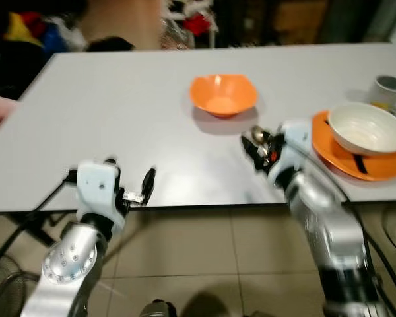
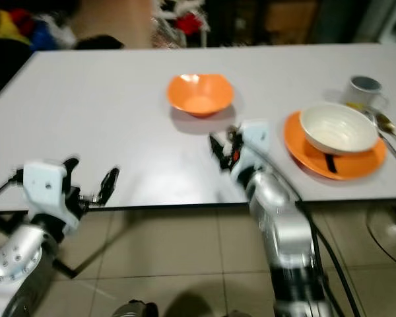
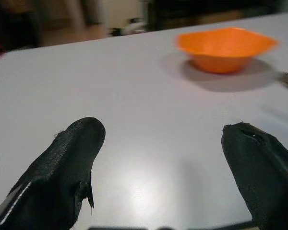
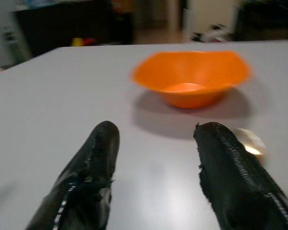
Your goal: Setting the table
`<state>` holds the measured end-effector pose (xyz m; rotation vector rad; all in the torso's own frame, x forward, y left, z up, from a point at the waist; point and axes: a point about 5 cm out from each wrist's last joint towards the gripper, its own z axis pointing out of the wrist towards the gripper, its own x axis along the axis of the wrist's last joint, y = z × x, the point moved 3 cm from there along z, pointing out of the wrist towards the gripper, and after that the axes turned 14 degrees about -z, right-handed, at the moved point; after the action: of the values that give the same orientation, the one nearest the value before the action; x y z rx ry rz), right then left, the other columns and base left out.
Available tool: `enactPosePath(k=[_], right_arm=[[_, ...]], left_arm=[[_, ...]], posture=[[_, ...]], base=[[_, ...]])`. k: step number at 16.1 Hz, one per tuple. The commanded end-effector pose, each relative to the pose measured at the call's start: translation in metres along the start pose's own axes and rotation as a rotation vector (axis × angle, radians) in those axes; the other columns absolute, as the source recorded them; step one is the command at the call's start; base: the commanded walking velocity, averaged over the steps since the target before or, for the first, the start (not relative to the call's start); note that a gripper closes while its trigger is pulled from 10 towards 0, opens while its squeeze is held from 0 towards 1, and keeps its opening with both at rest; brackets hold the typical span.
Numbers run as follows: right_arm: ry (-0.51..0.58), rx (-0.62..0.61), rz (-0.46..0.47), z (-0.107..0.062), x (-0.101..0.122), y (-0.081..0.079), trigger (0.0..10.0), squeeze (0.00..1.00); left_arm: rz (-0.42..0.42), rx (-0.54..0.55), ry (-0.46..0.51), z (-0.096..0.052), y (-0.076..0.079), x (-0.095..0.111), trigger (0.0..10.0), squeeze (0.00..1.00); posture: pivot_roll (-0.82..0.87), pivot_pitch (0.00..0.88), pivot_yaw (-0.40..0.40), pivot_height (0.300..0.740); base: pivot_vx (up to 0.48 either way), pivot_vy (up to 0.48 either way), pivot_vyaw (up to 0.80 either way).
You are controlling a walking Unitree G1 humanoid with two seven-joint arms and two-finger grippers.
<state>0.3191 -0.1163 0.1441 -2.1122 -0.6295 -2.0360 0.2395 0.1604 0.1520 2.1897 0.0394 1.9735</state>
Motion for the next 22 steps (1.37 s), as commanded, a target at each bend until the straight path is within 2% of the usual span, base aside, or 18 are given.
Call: enactPosePath(k=[1,2,4,6,8,9,10,11,12,14,15,18,22], right_arm=[[0.031,0.040,-0.032,-0.003,0.005,-0.011,10.0,1.00],[0.047,0.042,-0.097,-0.007,0.003,-0.014,10.0,1.00],[0.050,0.045,-0.135,-0.010,0.001,-0.016,10.0,1.00],[0.040,0.087,-0.282,-0.020,-0.004,-0.022,10.0,1.00],[0.009,0.080,-0.289,-0.024,-0.006,-0.019,10.0,1.00],[-0.012,0.064,-0.249,-0.022,-0.008,-0.015,10.0,1.00],[-0.011,0.074,-0.157,-0.019,-0.010,-0.016,10.0,1.00],[-0.005,0.084,-0.091,-0.016,-0.010,-0.018,10.0,1.00],[0.020,0.107,-0.014,-0.015,-0.004,-0.024,10.0,1.00],[0.020,0.102,0.040,-0.019,-0.003,-0.025,10.0,1.00],[0.010,0.058,0.071,-0.023,-0.004,-0.018,10.0,1.00],[-0.039,-0.047,0.094,-0.033,-0.014,-0.003,10.0,1.00],[-0.066,-0.096,0.058,-0.048,-0.012,0.005,10.0,1.00]], left_arm=[[0.020,0.041,0.011,-0.003,-0.005,0.001,10.0,0.00],[0.037,0.049,0.000,-0.005,-0.007,-0.002,10.0,0.00],[0.045,0.045,0.007,-0.006,-0.007,-0.001,10.0,0.00],[0.069,0.105,0.017,-0.017,-0.009,-0.002,10.0,0.00],[0.063,0.131,0.021,-0.026,-0.006,0.000,10.0,0.00],[0.068,0.132,0.019,-0.026,-0.003,-0.001,10.0,0.00],[0.078,0.145,0.009,-0.025,-0.005,-0.004,10.0,0.00],[0.093,0.145,0.013,-0.024,-0.007,-0.003,10.0,0.00],[0.070,0.144,0.028,-0.024,-0.009,0.002,10.0,0.00],[0.083,0.124,0.037,-0.019,-0.011,0.005,10.0,0.00],[0.095,0.099,0.043,-0.013,-0.009,0.007,10.0,0.00],[0.103,0.027,0.037,0.001,0.002,0.007,10.0,0.00],[0.068,0.026,0.020,0.006,-0.001,0.000,10.0,0.00]], posture=[[-0.06,0.000,0.094,0.740],[-0.04,0.000,0.071,0.740],[-0.03,0.000,0.056,0.740],[0.00,0.000,0.049,0.740],[0.01,0.000,0.046,0.740],[0.04,0.000,0.034,0.740],[0.05,0.000,0.024,0.740],[0.05,0.000,0.011,0.740],[0.05,0.000,0.018,0.740],[0.02,0.000,0.035,0.740],[0.01,0.000,0.053,0.740],[-0.03,0.000,0.097,0.740],[-0.09,0.000,0.136,0.740]], base=[[0.000,0.000,0.80],[0.000,0.000,0.80],[0.000,0.000,0.80],[0.000,0.000,0.80],[0.000,0.000,0.80],[0.000,0.000,0.80],[0.000,0.000,0.80],[0.000,0.000,0.80],[0.000,0.000,0.80],[0.000,0.000,0.80],[0.000,0.000,0.80],[0.000,0.000,0.80],[0.000,0.000,0.80]])
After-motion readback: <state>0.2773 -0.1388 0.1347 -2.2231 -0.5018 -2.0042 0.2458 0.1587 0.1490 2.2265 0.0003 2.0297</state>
